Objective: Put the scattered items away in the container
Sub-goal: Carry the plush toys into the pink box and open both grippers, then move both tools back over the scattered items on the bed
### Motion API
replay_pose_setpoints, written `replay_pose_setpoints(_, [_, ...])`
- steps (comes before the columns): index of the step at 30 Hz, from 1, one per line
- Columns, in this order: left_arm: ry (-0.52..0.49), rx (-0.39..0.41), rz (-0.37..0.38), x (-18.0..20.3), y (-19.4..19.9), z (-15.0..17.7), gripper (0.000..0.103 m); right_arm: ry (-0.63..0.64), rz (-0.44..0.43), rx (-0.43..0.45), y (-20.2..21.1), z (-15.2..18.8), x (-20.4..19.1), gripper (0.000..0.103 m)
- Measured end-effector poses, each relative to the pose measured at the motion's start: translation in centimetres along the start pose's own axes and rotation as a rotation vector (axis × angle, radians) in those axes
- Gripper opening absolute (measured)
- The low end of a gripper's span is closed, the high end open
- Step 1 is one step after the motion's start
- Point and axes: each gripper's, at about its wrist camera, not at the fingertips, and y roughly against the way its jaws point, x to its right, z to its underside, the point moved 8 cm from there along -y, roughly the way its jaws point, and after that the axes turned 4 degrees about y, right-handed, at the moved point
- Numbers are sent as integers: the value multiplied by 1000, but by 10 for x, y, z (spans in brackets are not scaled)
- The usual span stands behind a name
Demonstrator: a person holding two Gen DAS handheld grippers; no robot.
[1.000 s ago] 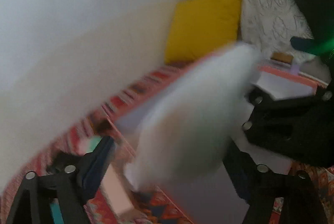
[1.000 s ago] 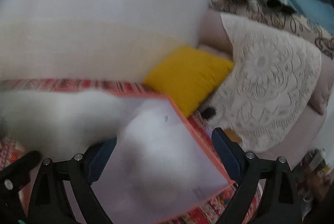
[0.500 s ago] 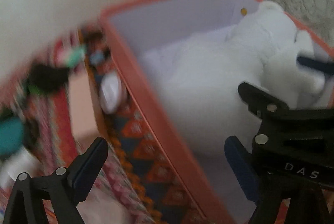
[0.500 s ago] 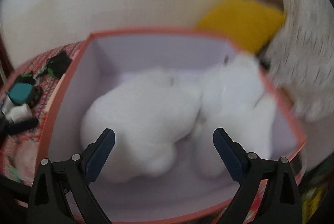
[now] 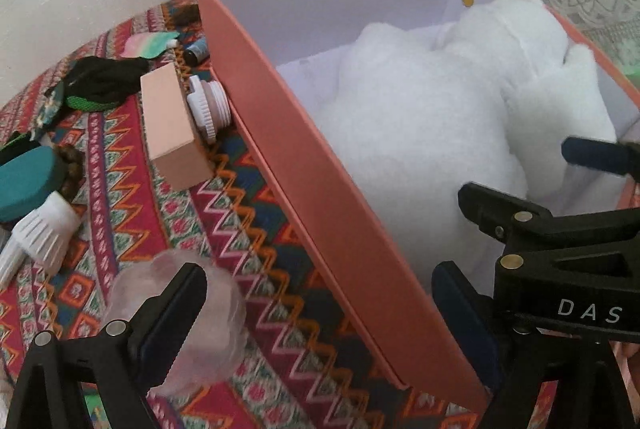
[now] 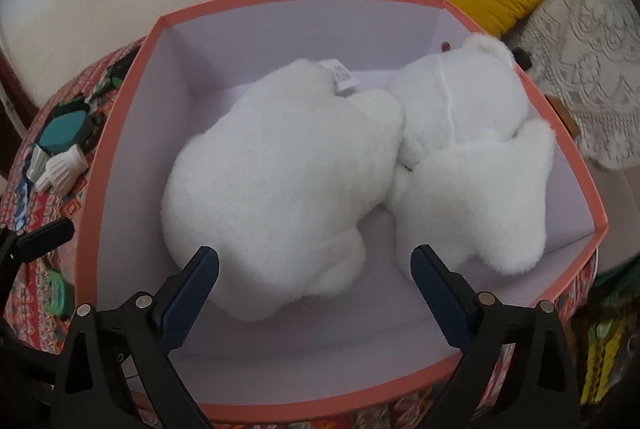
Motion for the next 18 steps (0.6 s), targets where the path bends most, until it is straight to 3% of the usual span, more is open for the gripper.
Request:
replay_pose_setpoints(5, [20, 62, -2, -11, 17, 1, 95, -39, 114, 182, 22, -20, 11, 99])
replay_pose_setpoints(7, [21, 161, -20, -21, 45, -4, 95, -47, 197, 310, 52, -30, 7, 99])
replay_pose_setpoints(9, [20, 258, -40, -32, 76, -6, 95, -57, 198, 482, 98, -37, -13, 100])
replay_pose_setpoints(11, [25, 346, -70, -51, 113, -4, 96, -49, 183, 636, 139, -40, -41, 103])
replay_pose_setpoints(14, [58, 416, -131, -92, 152, 13, 102, 35, 117, 737, 169, -33, -101, 103])
replay_pose_setpoints(18, [129, 400, -257, -171, 169, 65, 102, 166, -92, 678, 152, -13, -193, 103])
